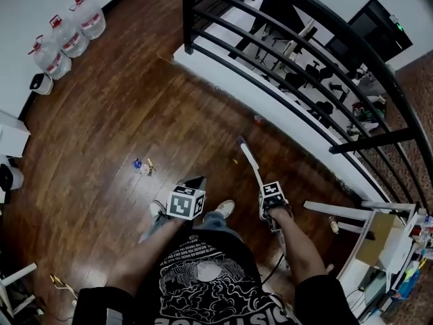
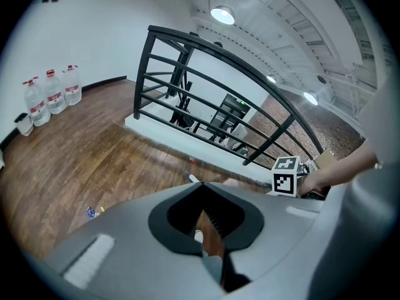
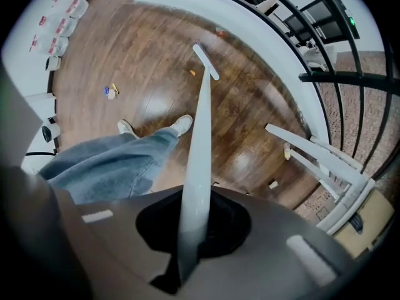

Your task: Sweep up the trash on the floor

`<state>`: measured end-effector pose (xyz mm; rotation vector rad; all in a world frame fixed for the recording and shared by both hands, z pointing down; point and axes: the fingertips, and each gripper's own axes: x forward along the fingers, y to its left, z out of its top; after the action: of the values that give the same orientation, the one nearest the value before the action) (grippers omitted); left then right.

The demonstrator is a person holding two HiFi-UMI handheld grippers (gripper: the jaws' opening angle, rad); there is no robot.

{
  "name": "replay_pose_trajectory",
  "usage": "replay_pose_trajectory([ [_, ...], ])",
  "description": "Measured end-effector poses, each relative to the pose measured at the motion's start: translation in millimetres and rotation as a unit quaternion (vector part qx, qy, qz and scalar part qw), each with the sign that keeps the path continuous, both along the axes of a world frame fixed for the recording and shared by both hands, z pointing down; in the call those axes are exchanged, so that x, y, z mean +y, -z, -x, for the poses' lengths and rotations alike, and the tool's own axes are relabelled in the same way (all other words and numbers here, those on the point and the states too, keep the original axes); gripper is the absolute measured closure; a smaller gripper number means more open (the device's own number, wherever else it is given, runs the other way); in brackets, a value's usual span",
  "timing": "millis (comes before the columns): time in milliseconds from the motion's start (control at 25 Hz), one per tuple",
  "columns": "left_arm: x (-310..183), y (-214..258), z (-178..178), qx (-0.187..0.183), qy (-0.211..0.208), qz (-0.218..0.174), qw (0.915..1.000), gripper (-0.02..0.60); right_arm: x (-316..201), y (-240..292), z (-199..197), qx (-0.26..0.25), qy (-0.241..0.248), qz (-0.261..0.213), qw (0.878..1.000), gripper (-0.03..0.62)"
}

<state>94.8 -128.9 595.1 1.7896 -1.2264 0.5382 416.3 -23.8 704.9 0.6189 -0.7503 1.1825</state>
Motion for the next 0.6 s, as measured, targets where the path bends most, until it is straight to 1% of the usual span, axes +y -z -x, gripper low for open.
replay_pose_trajectory([
  [160, 12, -4, 14, -0.001, 0.014, 0.009, 0.9999, 0.577, 22, -6, 20, 0.0, 0.035, 0.032, 0.999, 0.594],
  [320, 15, -9, 23, 0.004, 0.021, 0.012, 0.9997, 0.577, 32, -6, 42, -0.004, 0.046, 0.048, 0.998, 0.592],
  [440, 19, -11, 34, 0.01, 0.027, 0.012, 0.9995, 0.577, 39, -9, 59, -0.011, 0.042, 0.053, 0.998, 0.591],
  [600, 28, -11, 51, 0.016, 0.031, 0.011, 0.9993, 0.577, 50, -4, 92, -0.038, 0.018, 0.055, 0.998, 0.586],
])
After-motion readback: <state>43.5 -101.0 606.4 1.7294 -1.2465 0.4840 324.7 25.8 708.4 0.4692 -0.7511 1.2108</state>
